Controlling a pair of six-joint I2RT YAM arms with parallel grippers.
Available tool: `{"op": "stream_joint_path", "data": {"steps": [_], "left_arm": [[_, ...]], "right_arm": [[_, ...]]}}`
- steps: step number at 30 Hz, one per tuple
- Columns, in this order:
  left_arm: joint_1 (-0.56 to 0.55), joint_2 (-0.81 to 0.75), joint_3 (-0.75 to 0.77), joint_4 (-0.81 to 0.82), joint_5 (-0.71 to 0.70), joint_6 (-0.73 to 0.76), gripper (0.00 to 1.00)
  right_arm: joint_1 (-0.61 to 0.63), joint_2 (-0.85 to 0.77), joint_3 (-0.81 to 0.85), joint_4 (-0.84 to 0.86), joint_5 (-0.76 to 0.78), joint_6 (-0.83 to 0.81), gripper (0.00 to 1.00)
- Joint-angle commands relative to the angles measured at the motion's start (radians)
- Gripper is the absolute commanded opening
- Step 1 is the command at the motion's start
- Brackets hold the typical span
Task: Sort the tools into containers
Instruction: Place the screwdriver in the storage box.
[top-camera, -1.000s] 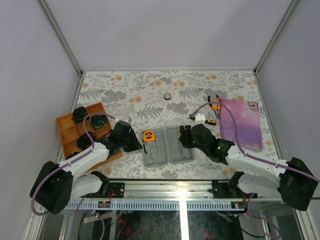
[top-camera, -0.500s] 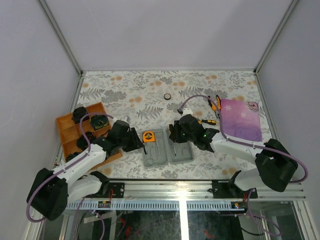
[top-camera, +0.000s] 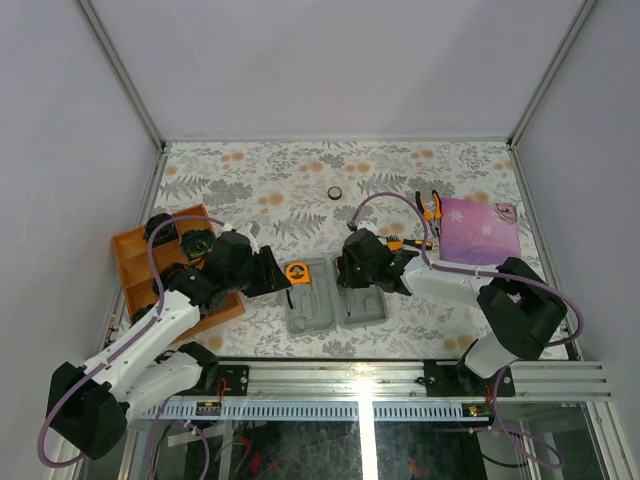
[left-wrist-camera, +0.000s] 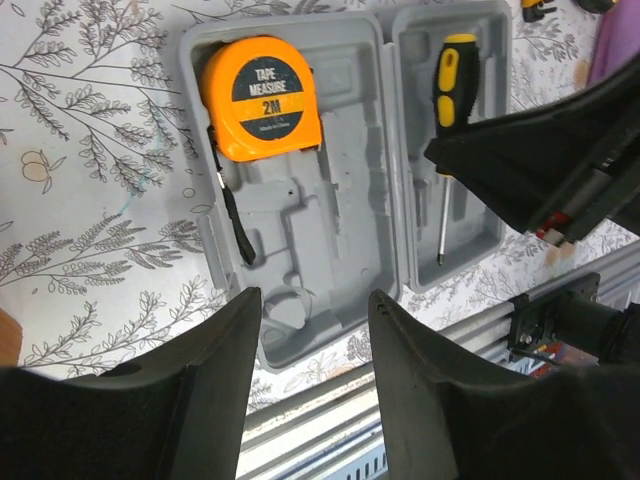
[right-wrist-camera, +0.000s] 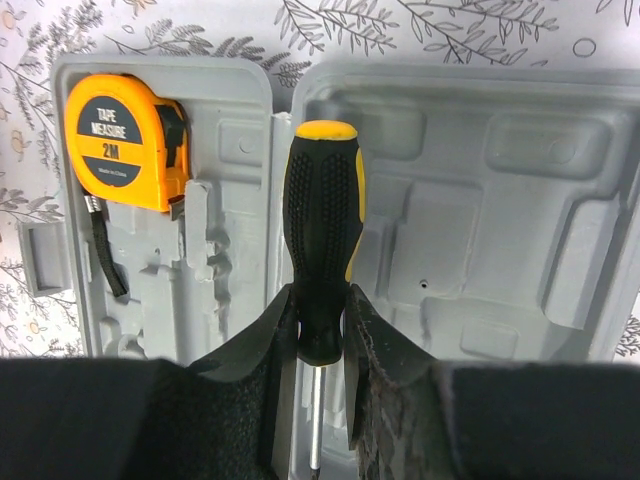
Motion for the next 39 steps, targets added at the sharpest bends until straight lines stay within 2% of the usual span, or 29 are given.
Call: {"op": "stream_joint_path", "data": {"steps": [1, 10, 20, 30, 39], "left_arm": [[-0.005, -0.027, 0.053, -0.061, 0.051, 0.041, 0.46], [-0.006, -0.116, 0.019, -0.076, 0.009, -0.014, 0.50], [-0.005, -0.116, 0.019, -0.077, -0.007, -0.014, 0.52], [-0.005, -0.124, 0.018, -0.077, -0.021, -0.017, 0.53], [-0.005, -0.109, -0.013, -0.020, -0.020, -0.036, 0.53]], "right_arm": [[-0.007, 0.007, 0.050, -0.022, 0.015, 0.026, 0.07], [-0.008, 0.060, 0.061, -0.030, -0.043, 0.036, 0.16], [-0.007, 0.059, 0.066, -0.050, -0.039, 0.034, 0.33], [-0.008, 0.021, 0.068, -0.074, -0.024, 0.020, 0.34], [-0.008, -0.025, 0.073, -0.093, -0.004, -0.023, 0.29]]}}
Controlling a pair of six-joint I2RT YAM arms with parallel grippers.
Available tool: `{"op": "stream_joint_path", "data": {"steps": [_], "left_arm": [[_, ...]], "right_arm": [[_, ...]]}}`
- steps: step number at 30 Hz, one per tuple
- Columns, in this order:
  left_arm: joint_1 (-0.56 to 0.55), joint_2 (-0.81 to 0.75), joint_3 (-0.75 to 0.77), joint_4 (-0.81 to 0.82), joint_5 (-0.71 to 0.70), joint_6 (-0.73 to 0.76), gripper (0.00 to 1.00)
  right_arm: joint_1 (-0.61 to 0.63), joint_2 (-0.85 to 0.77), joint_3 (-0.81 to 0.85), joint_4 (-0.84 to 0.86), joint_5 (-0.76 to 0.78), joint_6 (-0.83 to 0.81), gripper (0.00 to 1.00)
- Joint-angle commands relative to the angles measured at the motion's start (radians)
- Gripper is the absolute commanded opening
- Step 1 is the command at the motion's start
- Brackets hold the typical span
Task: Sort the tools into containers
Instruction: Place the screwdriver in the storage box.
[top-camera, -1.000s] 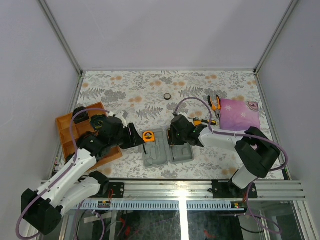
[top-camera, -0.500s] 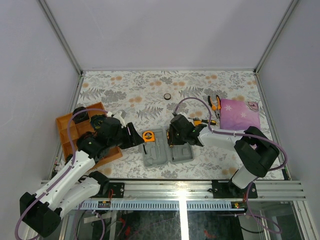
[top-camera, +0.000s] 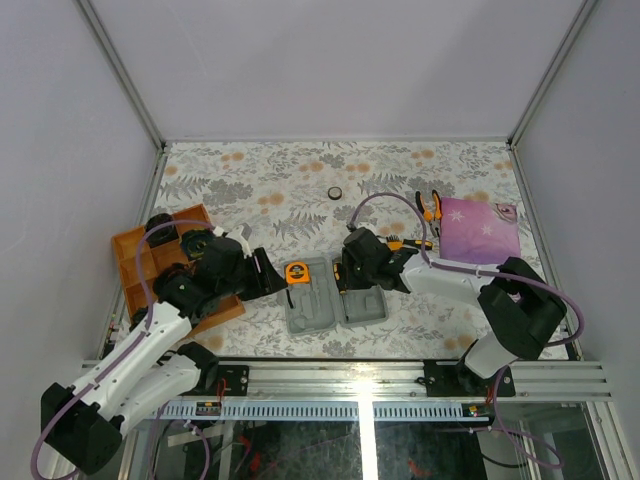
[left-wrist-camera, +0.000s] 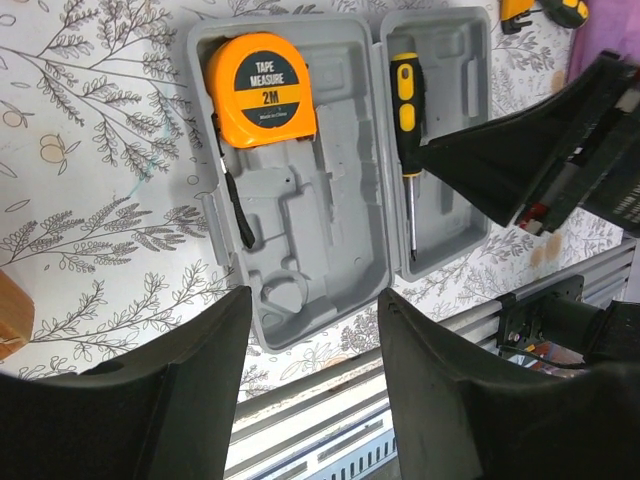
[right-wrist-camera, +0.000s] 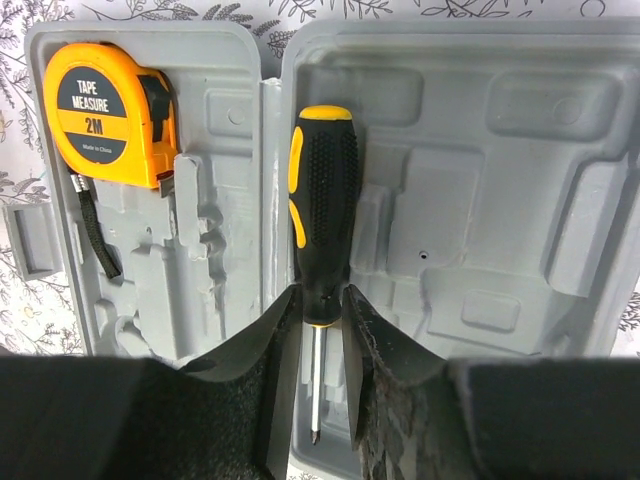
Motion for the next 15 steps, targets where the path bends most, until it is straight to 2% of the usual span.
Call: {"op": "stream_joint_path", "data": {"steps": [1, 15], "left_arm": [[-0.005, 0.014, -0.025, 0.051, -0.001, -0.019, 0.53], [-0.005, 0.030, -0.043, 0.069, -0.003, -0.012, 0.52]], "right_arm": [[-0.007, -0.043, 0.045, -0.010, 0.010, -0.043, 0.28], [-0.006, 0.009, 0.078, -0.018, -0.035, -0.051, 0.22]]}}
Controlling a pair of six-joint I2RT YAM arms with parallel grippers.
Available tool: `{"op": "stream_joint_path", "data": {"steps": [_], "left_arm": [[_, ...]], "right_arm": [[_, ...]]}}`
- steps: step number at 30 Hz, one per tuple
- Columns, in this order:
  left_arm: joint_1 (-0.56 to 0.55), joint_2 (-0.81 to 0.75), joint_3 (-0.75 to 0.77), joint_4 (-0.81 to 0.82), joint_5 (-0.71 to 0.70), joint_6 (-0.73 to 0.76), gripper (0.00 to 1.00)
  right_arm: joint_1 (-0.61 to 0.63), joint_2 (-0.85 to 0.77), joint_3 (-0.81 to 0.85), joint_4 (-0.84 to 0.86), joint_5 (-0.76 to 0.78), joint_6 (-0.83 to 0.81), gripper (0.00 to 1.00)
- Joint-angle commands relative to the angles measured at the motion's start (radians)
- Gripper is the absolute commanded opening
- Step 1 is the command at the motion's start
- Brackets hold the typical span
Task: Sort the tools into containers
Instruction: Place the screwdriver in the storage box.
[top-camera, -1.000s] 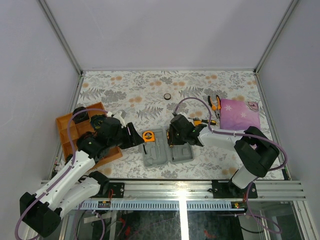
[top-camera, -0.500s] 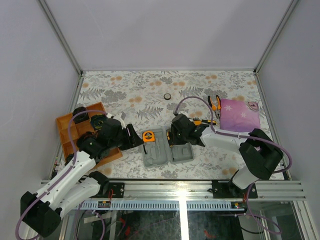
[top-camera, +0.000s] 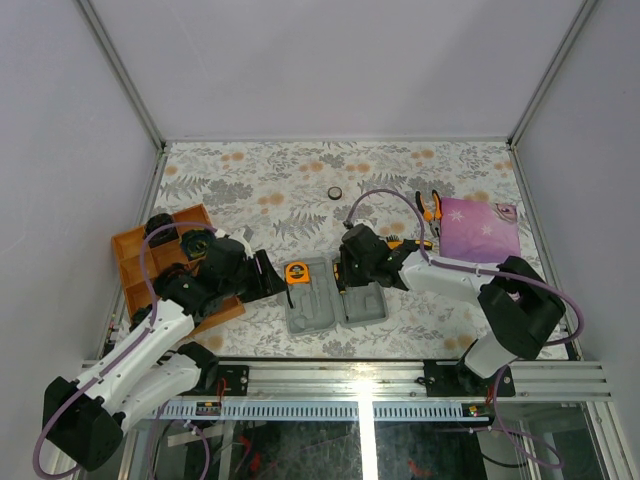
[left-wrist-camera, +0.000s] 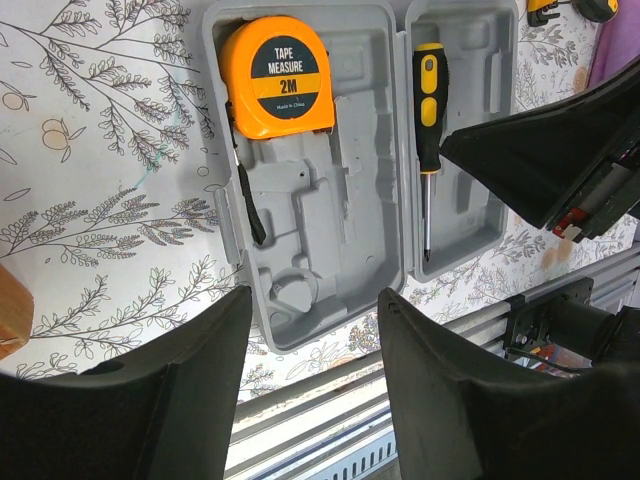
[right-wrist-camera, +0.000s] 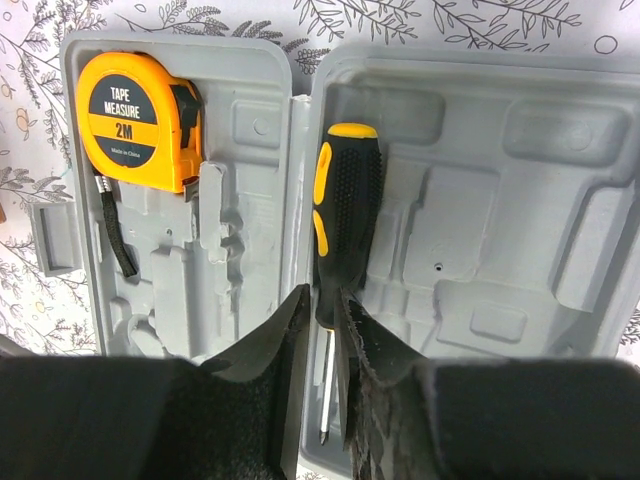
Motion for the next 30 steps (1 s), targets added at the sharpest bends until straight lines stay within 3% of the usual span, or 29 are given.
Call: {"op": "stream_joint_path", "data": {"steps": [1, 18, 30], "left_arm": [[-0.005, 0.001, -0.014, 0.056, -0.004, 0.001, 0.52], [-0.006, 0.012, -0.020, 0.068, -0.005, 0.001, 0.52], [-0.005, 0.047, -0.045, 0.099, -0.010, -0.008, 0.52]], "right_arm": [[-0.007, 0.019, 0.045, -0.005, -0.023, -0.013, 0.22], [-0.007, 0.082, 0.078, -0.082, -0.020, -0.028, 0.21], [-0.006, 0.211, 0.109, -0.206, 0.037, -0.054, 0.17]]}}
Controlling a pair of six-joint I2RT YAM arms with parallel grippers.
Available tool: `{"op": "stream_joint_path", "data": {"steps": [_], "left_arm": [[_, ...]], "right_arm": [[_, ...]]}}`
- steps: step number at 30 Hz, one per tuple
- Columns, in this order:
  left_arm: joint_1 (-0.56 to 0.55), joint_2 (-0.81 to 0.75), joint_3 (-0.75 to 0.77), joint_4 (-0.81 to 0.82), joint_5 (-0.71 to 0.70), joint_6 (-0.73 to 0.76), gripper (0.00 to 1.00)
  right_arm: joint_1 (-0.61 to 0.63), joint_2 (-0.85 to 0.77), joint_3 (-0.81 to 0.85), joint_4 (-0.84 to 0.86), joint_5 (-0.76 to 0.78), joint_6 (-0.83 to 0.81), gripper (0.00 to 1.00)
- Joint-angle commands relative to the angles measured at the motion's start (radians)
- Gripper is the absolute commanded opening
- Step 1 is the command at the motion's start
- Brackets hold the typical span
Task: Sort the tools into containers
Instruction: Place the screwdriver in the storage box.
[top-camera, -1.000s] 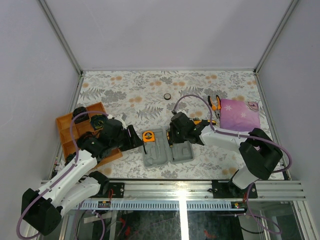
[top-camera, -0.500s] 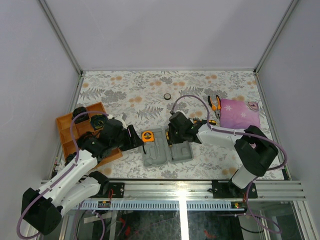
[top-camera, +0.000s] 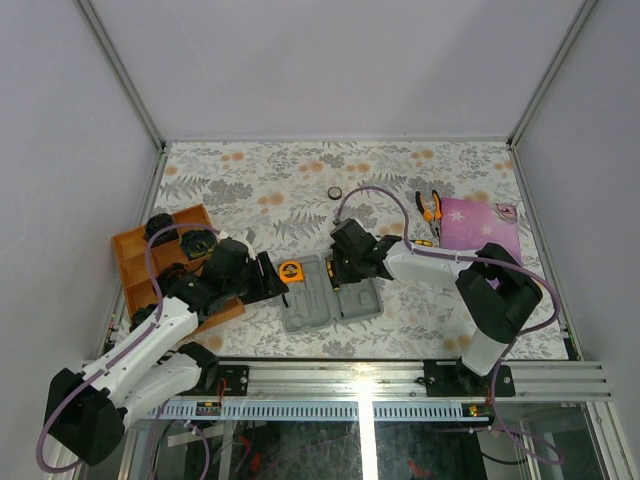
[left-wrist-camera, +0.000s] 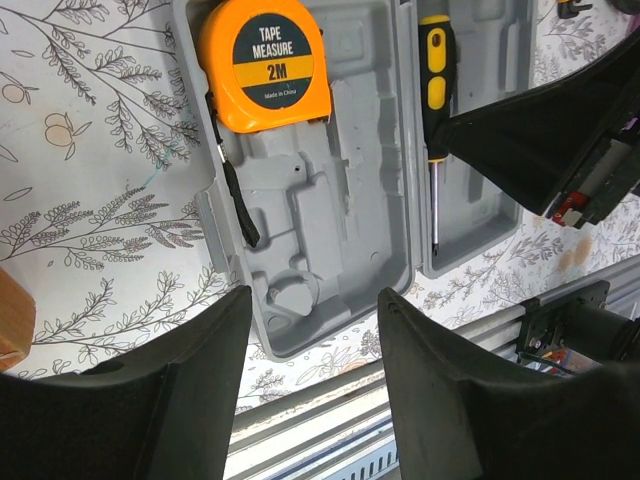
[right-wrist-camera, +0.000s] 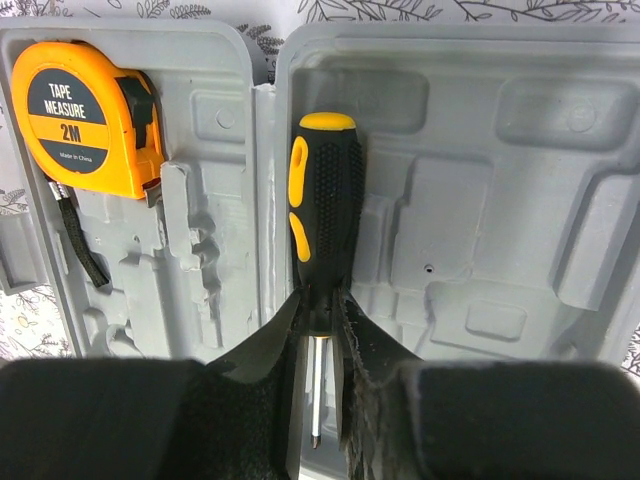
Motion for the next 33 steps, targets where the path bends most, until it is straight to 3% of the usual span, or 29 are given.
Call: {"op": "stream_joint_path", "data": {"steps": [1, 12, 19, 25, 33], "left_arm": [[-0.005, 0.022, -0.024, 0.076, -0.015, -0.009, 0.52], [-0.005, 0.083, -0.037, 0.122, -0.097, -0.025, 0.53], [-0.004, 0.182, -0.047, 0.189, -0.114, -0.008, 0.53], [-0.004, 0.271, -0.048, 0.257, -0.140, 0.002, 0.52], [-0.005, 0.359, -0.058, 0.302, -0.138, 0.031, 0.37]], "right_arm": [[-0.005, 0.076, -0.007, -0.138, 0.075, -0.037, 0.16], [-0.003, 0.186, 0.061, -0.258, 0.140, -0.076, 0.10], [-0.003, 0.258, 0.068, -0.290, 0.148, -0.087, 0.01], [-0.003, 0.263, 0.056, -0.292, 0.152, -0.088, 0.00], [-0.004, 0.291, 0.070, -0.301, 0.137, -0.102, 0.00]]}}
